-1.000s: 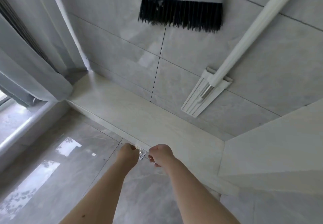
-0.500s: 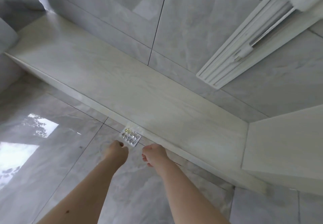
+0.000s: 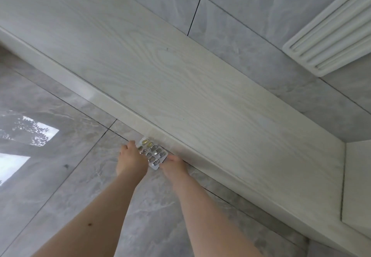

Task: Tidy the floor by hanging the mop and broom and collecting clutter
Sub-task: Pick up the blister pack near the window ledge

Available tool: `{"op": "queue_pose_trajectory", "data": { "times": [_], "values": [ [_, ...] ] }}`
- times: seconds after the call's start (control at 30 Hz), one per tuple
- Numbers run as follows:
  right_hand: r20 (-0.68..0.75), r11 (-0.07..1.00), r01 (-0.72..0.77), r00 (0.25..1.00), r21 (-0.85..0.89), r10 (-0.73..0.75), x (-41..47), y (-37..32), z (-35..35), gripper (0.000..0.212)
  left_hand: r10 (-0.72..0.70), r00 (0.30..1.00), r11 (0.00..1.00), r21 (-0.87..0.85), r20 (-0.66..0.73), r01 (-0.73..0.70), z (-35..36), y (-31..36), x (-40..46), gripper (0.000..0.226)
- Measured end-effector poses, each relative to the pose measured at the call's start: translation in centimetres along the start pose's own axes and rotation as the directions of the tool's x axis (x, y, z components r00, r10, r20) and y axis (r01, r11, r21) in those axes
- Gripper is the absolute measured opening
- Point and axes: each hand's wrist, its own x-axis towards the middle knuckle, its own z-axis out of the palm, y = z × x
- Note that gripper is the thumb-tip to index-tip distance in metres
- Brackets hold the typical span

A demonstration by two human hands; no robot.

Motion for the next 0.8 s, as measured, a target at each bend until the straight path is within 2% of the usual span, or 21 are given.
{"op": "queue_pose_trajectory", "data": {
  "times": [0.27, 0.4, 0.5, 0.63, 0.8],
  "values": [
    [-0.073, 0.974, -0.073, 0.993, 0.216, 0.091, 3.2, 0.4, 2.0, 0.046, -0.010, 0.998, 1.000, 0.028, -0.061, 0.012, 2.3, 0.0, 1.8, 0.047],
    [-0.051, 0.954, -0.088, 0.993, 0.286, 0.107, 3.2, 0.5, 1.5, 0.044, -0.078, 0.996, 0.992, -0.106, -0.050, 0.072, 2.6, -0.2, 1.9, 0.037],
    [-0.035, 0.954, -0.133, 0.988, 0.267, 0.148, 2.8, 0.7, 0.8, 0.037, -0.117, 0.993, 0.971, -0.213, -0.014, 0.112, 2.3, -0.4, 1.5, 0.032],
    [-0.058, 0.955, -0.190, 0.976, 0.226, 0.208, 0.8, 0.4, 0.4, 0.034, -0.105, 0.994, 0.956, -0.276, -0.009, 0.098, 0.9, -0.4, -0.3, 0.024],
    [-0.052, 0.979, -0.175, 0.982, 0.101, 0.181, -4.0, -1.6, 0.1, 0.035, -0.167, 0.985, 0.940, -0.308, -0.035, 0.149, -2.2, 0.3, -3.3, 0.008]
  ]
}}
